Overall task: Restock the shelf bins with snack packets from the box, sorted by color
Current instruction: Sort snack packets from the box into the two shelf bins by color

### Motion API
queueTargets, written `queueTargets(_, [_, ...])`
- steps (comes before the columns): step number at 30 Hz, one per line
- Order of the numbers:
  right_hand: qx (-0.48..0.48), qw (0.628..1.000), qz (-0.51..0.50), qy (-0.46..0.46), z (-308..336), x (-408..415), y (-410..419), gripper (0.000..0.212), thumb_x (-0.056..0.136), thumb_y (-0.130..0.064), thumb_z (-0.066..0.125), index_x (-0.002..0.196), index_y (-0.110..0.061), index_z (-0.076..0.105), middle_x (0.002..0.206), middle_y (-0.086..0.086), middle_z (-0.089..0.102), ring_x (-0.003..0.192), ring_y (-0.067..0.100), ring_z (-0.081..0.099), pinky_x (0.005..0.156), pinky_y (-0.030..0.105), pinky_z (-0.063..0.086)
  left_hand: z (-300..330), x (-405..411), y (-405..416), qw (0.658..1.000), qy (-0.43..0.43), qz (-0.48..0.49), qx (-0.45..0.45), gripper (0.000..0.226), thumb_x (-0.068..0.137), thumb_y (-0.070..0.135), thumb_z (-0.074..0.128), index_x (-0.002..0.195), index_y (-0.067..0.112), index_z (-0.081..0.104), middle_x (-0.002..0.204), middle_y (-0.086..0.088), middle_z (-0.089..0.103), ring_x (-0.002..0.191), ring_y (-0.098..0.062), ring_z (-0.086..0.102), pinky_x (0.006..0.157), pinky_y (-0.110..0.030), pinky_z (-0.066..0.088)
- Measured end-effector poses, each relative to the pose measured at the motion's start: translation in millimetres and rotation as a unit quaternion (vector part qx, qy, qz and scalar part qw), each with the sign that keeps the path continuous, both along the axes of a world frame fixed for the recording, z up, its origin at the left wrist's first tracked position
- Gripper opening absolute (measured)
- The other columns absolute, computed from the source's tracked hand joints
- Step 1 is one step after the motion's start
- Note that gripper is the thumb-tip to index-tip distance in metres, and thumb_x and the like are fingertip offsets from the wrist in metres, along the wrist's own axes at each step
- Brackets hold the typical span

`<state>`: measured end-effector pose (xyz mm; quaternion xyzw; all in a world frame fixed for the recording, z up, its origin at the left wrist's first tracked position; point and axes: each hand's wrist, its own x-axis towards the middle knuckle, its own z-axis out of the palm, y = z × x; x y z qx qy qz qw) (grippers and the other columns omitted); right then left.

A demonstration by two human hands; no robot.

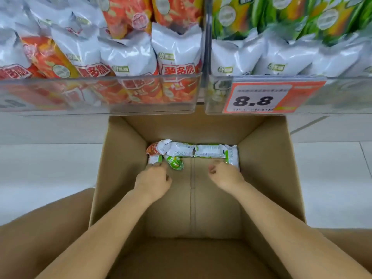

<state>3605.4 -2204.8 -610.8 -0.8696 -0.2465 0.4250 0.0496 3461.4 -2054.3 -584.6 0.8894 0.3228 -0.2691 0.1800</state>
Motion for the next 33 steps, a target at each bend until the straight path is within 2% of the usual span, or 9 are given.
queueTargets(6, [-0.051,0.995,-0.083,-0.016,-63,32,-7,0.049,0.094,-0.021,0.045,0.142,-0.012,0.038,0.137,0.017,0.044,0.124,0.034,0.047,0.095,0.035,0.042,-51,43,8,0.990,0.055,-0.131,-0.006,0.059,0.096,0.020,0.045,0.150,0.013,0.023,0.160,-0.008,0.011,0.146,-0.027,0.012,0.117,-0.039,0.022])
queueTargets(10, [-0.060,0.992,-0.112,0.000,-98,48,-18,0.072,0.093,-0.024,0.048,0.154,-0.023,0.011,0.155,0.020,0.016,0.137,0.037,0.032,0.110,0.038,0.032,-71,75,24,0.973,0.079,-0.217,0.025,0.062,0.098,0.013,0.042,0.153,0.014,0.013,0.161,-0.011,-0.003,0.148,-0.028,-0.001,0.118,-0.039,0.011])
queueTargets(14, [-0.062,0.996,-0.066,0.008,-114,57,-20,0.080,0.092,-0.024,0.051,0.154,-0.029,0.000,0.159,0.015,-0.013,0.144,0.035,0.022,0.113,0.036,0.028,-86,91,31,0.938,0.137,-0.315,0.045,0.071,0.098,0.011,0.042,0.154,0.015,-0.001,0.159,-0.019,-0.010,0.148,-0.033,-0.005,0.119,-0.044,0.012])
queueTargets(17, [-0.066,0.997,-0.043,0.010,-119,58,-23,0.080,0.092,-0.025,0.052,0.154,-0.029,0.002,0.159,0.015,-0.015,0.145,0.033,0.017,0.114,0.035,0.026,-101,87,32,0.934,0.149,-0.318,0.062,0.073,0.098,0.017,0.043,0.153,0.013,-0.005,0.158,-0.023,-0.002,0.146,-0.036,0.003,0.119,-0.044,0.013])
queueTargets(21, [-0.067,0.994,-0.050,-0.068,-120,51,-25,0.069,0.088,-0.028,0.059,0.149,-0.024,0.026,0.150,0.018,0.017,0.128,0.037,0.040,0.103,0.036,0.037,-110,85,24,0.938,0.110,-0.321,0.064,0.057,0.096,0.013,0.043,0.147,0.005,0.021,0.147,-0.017,0.027,0.135,-0.032,0.029,0.113,-0.039,0.024])
queueTargets(23, [-0.060,0.993,-0.055,-0.083,-121,48,-21,0.061,0.089,-0.028,0.057,0.145,-0.023,0.033,0.150,0.017,0.014,0.124,0.037,0.043,0.103,0.036,0.038,-116,81,18,0.945,0.124,-0.297,0.052,0.056,0.091,0.008,0.050,0.142,0.006,0.028,0.145,-0.017,0.026,0.133,-0.034,0.032,0.107,-0.040,0.033])
queueTargets(26, [-0.084,0.994,-0.043,-0.059,-125,47,-16,0.055,0.093,-0.028,0.051,0.145,-0.027,0.034,0.158,0.018,-0.007,0.129,0.039,0.040,0.105,0.036,0.036,-122,68,13,0.969,0.136,-0.208,-0.004,0.062,0.087,0.003,0.054,0.140,0.006,0.023,0.140,-0.019,0.036,0.123,-0.036,0.048,0.091,-0.041,0.048])
queueTargets(29, [-0.124,0.991,0.008,-0.042,-126,43,-16,0.060,0.096,-0.029,0.047,0.150,-0.035,0.021,0.157,0.021,-0.018,0.119,0.038,0.051,0.096,0.036,0.044,-120,52,10,0.982,0.151,-0.102,-0.055,0.072,0.088,0.010,0.058,0.147,0.007,0.016,0.138,-0.017,0.043,0.120,-0.033,0.052,0.090,-0.039,0.047])
queueTargets(33, [-0.140,0.989,0.001,-0.058,-124,27,-24,0.068,0.091,-0.038,0.059,0.148,-0.030,0.023,0.156,0.021,-0.012,0.114,0.035,0.054,0.092,0.035,0.046,-119,22,-7,0.966,0.198,0.029,-0.161,0.060,0.076,0.039,0.072,0.127,0.013,0.052,0.124,-0.009,0.053,0.109,-0.023,0.058,0.087,-0.031,0.052])
